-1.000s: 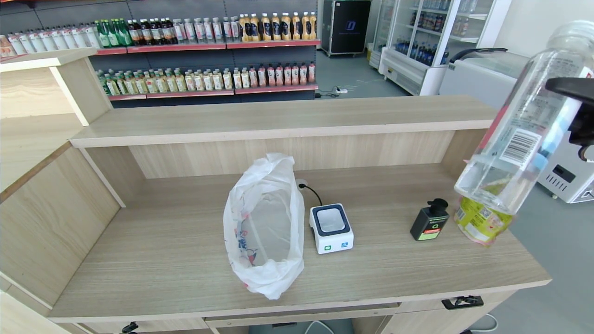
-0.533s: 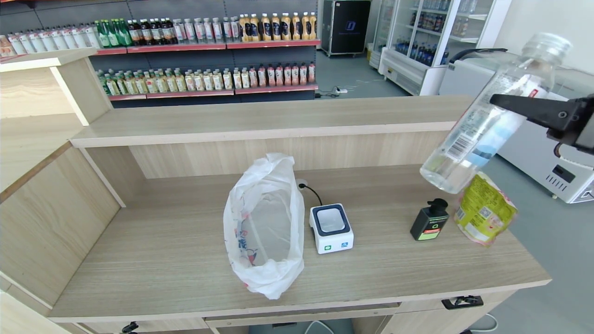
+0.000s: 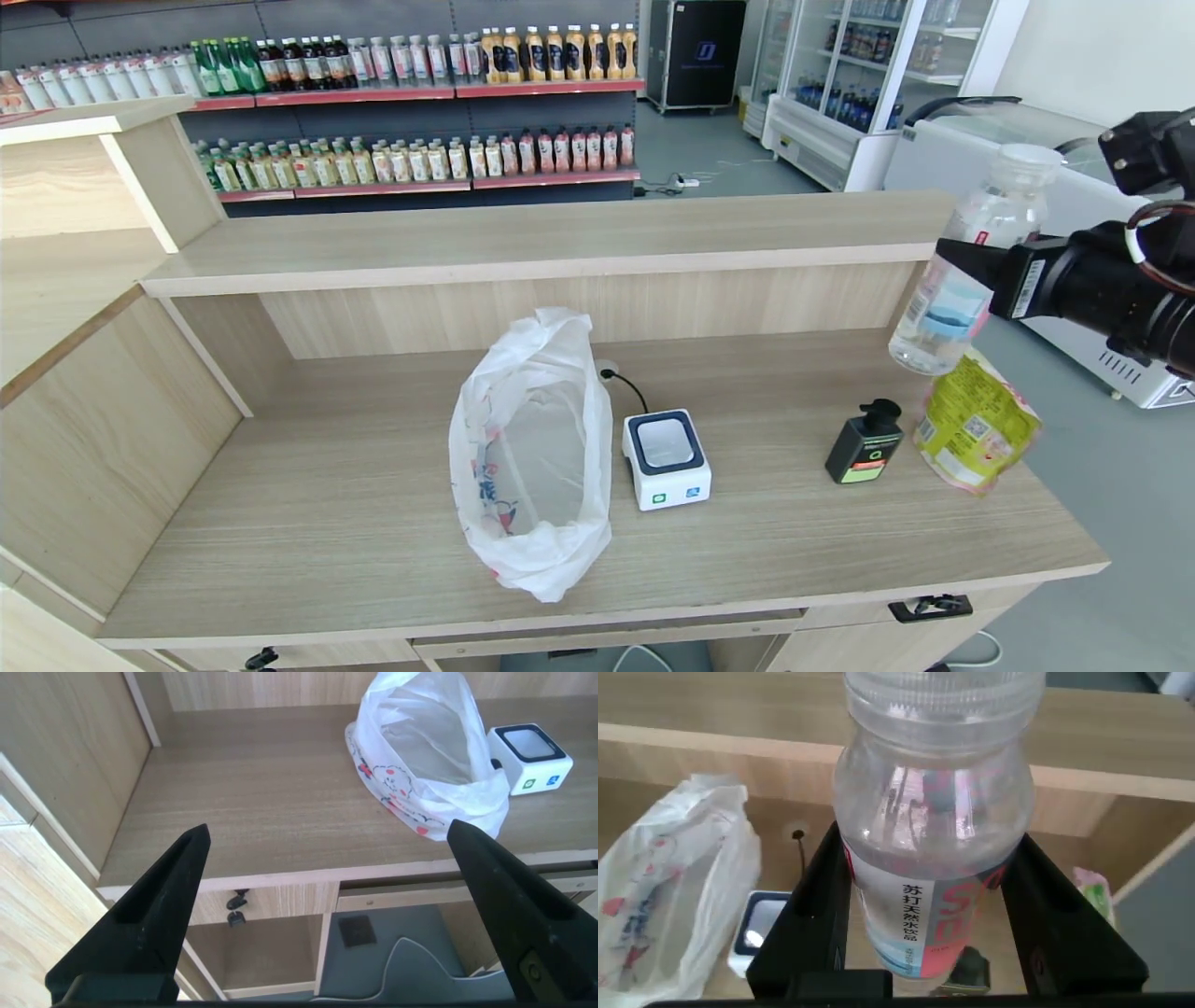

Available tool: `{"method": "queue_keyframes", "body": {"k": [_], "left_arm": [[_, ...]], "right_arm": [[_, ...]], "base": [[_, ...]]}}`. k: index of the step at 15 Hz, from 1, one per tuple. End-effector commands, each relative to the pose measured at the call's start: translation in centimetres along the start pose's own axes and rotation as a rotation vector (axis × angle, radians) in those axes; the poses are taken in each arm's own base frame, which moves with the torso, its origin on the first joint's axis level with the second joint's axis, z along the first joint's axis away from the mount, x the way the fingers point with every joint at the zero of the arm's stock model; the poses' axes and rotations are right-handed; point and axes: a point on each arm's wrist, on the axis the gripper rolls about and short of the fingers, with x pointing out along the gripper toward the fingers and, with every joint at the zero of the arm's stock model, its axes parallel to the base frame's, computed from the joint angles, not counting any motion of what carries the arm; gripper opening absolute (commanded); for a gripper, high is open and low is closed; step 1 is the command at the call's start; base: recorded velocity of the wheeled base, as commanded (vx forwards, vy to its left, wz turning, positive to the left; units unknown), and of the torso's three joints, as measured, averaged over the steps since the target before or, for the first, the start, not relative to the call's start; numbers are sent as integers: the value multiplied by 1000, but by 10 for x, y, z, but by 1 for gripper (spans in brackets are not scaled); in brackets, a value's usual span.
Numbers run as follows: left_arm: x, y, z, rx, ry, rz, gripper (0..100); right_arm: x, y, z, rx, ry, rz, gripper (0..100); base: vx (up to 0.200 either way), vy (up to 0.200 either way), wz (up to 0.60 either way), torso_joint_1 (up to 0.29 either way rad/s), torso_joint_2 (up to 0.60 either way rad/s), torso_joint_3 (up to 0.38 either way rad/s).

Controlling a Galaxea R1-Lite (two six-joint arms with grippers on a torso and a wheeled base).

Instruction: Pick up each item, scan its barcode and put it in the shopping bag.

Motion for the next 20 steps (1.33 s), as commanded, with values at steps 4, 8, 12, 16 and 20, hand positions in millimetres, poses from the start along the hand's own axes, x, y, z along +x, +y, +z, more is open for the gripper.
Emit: {"method": "queue_keyframes", "body": {"k": [4,8,12,16,20], "left_arm": [[0,0,0,0,1,0,100],[0,0,0,0,1,0,100],[0,0,0,0,1,0,100],[0,0,0,0,1,0,100],[0,0,0,0,1,0,100]], "right_arm": [[5,5,-13,-31,76,-190,0],[8,16,-10,-34,47,-92,0],[17,27,-16,-147,25,-5,0],[34,32,-47,-315,-19,131,0],[49,41,-73,-430,-168,266,0]], "base": [[0,0,0,0,0,0],[0,0,300,4,-2,1],[0,0,600,4,4,-1],[0,0,0,0,0,0],[0,0,0,0,0,0]]}}
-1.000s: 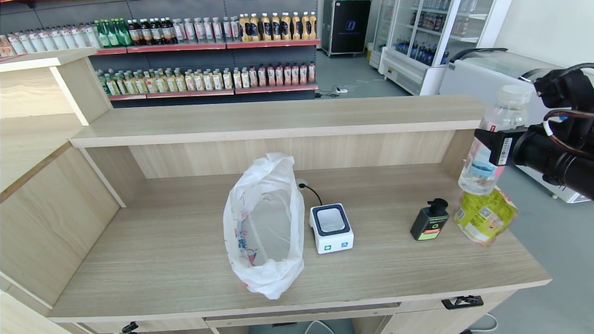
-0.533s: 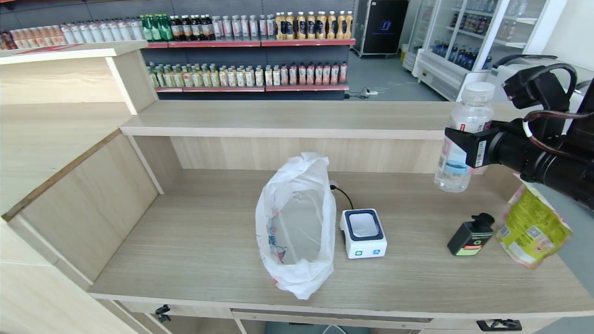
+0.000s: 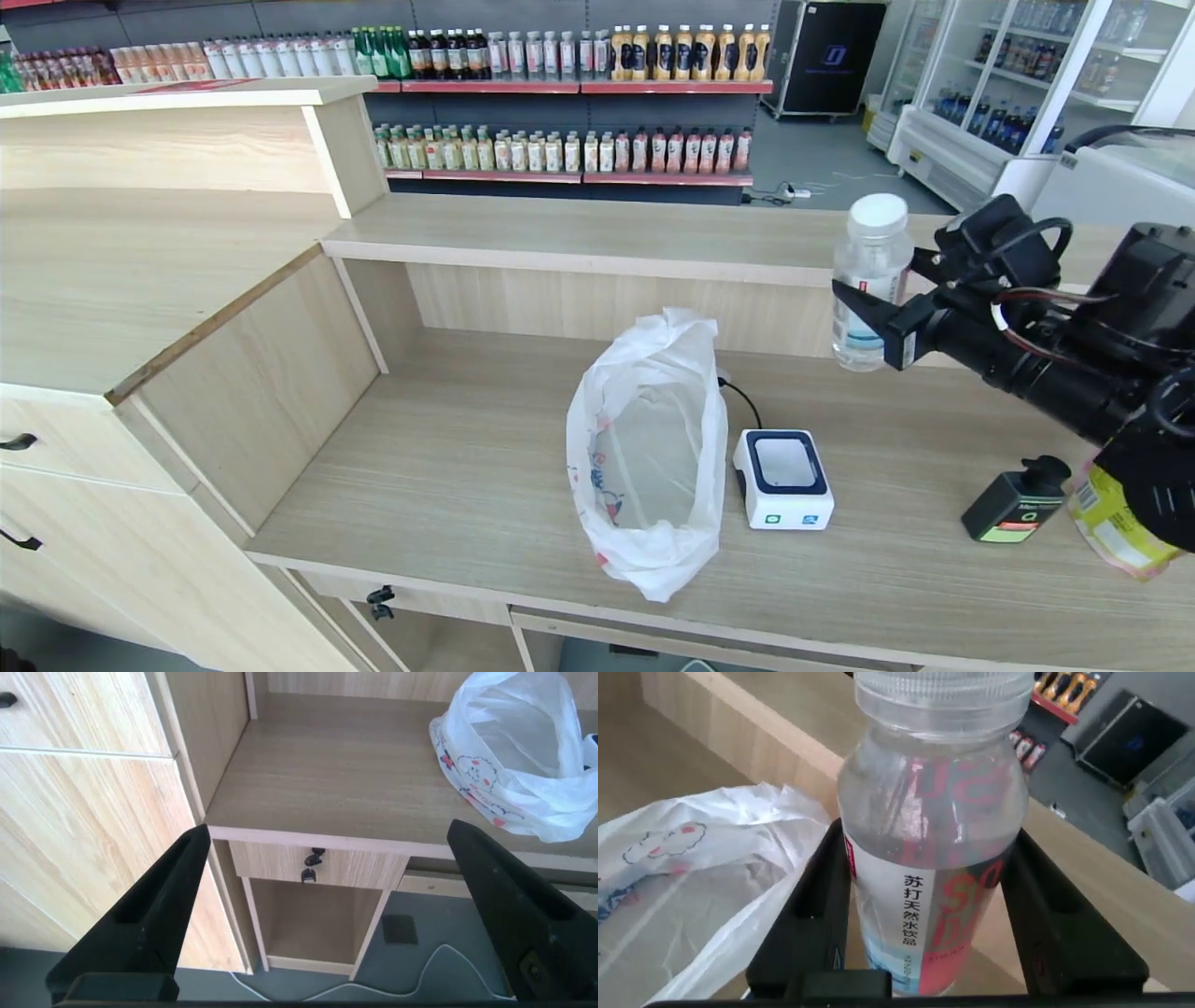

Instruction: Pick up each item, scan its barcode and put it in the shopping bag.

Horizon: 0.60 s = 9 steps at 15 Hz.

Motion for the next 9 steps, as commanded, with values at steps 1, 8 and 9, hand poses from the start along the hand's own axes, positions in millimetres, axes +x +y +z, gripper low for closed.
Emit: {"method": "queue_keyframes", "body": {"k": [1,8,9], "left_arm": [[0,0,0,0,1,0,100],[0,0,0,0,1,0,100],[0,0,0,0,1,0,100]], "right_arm": [[9,15,-26,-17,-4,101,0],[37,30,-50,-229,-234,270,0],[40,32,-52,-245,-252,293,0]], "base": [[0,0,0,0,0,0],[0,0,0,0,0,0],[0,0,0,0,0,0]]}}
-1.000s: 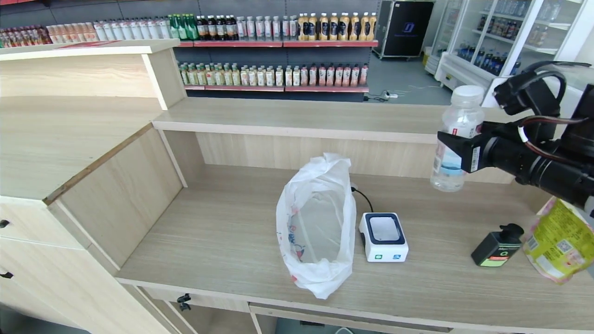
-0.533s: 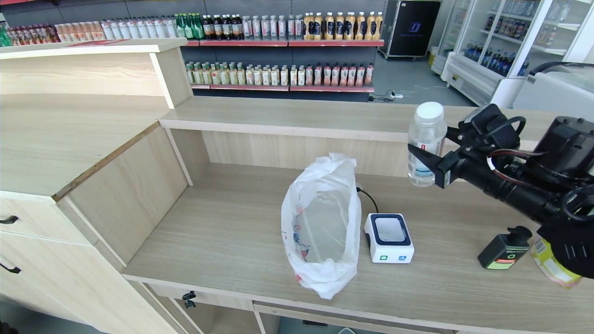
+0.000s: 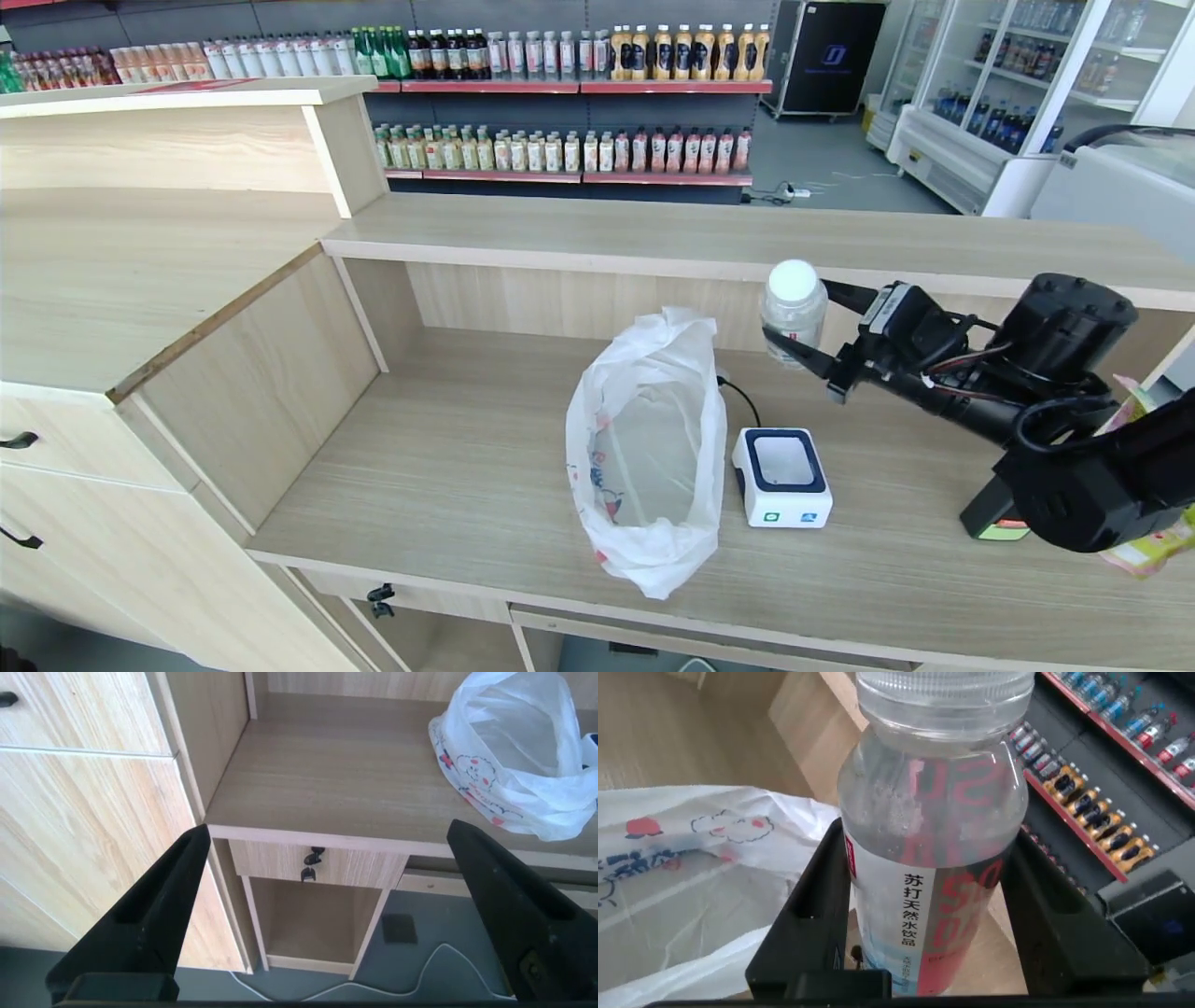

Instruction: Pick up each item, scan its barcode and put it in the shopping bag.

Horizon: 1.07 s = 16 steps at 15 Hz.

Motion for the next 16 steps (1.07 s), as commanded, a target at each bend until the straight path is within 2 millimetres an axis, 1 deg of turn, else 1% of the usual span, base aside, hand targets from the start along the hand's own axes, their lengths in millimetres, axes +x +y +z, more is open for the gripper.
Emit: {"method": "queue_keyframes", "body": {"k": [1,3,6,8,13,16], "left_arm": [[0,0,0,0,1,0,100],[0,0,0,0,1,0,100],[0,0,0,0,1,0,100],[0,0,0,0,1,0,100],[0,0,0,0,1,0,100],[0,0,0,0,1,0,100]], "right_arm": [[8,10,-16,9,0,43,0],[10,18,-25,1,-31,80,0],[12,26,-43,-24,-64,93,0],[13,31,-50,-31,-107,122,0],[7,36,-75,-11,-86,151,0],[6,38,-86,-50,-132,204,0]], "base": [[0,0,0,0,0,0],[0,0,0,0,0,0],[0,0,0,0,0,0],[0,0,0,0,0,0],[0,0,0,0,0,0],[0,0,0,0,0,0]]}}
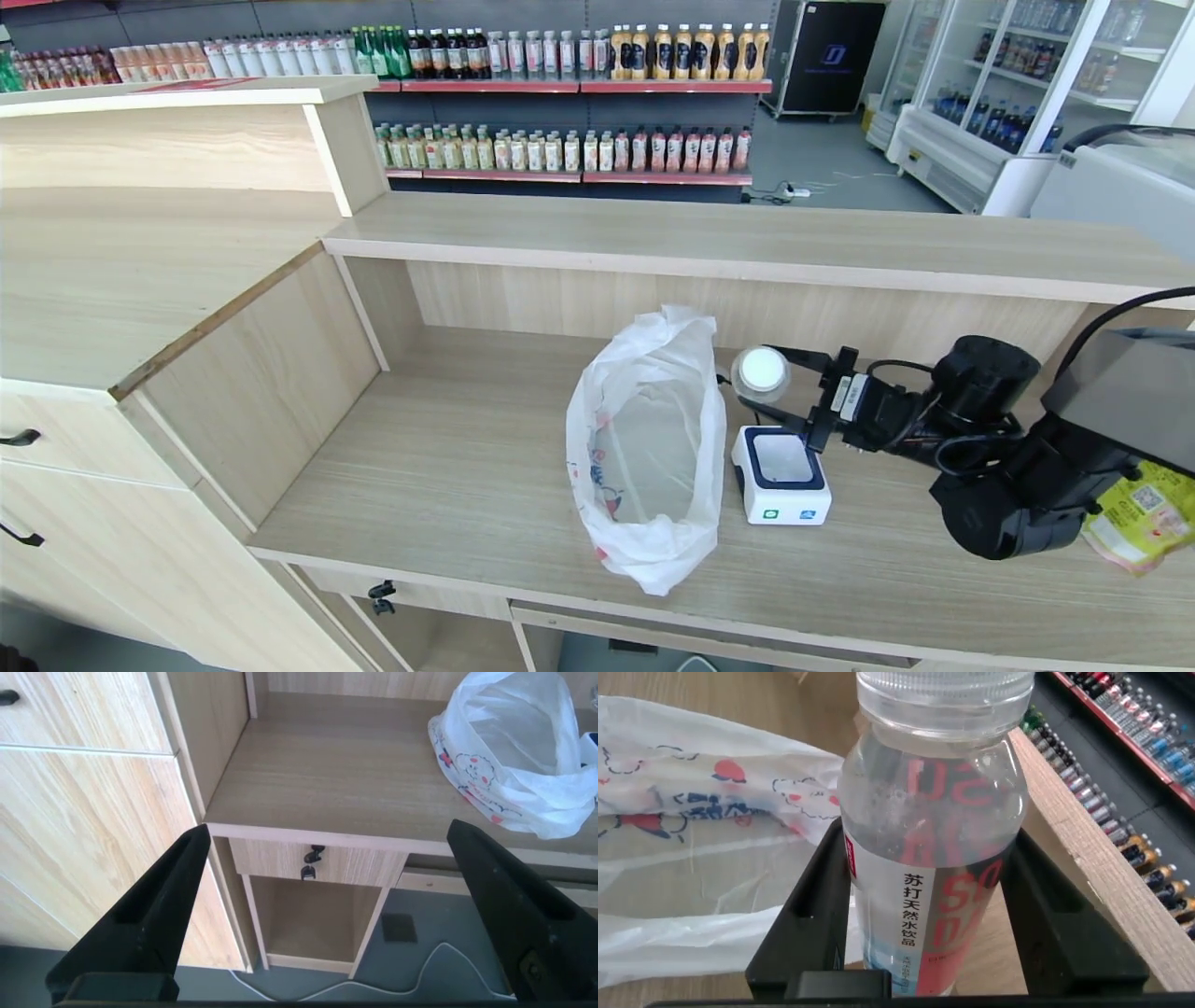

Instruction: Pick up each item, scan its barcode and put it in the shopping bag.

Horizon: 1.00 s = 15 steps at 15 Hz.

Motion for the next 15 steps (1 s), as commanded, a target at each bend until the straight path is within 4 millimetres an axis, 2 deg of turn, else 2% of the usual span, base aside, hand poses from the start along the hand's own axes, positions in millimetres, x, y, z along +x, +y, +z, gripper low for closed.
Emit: {"method": "queue_keyframes", "body": {"k": [1,15], "left_arm": [[0,0,0,0,1,0,100],[0,0,0,0,1,0,100]], "right_arm": [[0,5,-8,12,-7,24,0],[-5,1,-19,-11,-6,19,0]], "base": [[0,0,0,0,0,0],[0,0,0,0,0,0]]}}
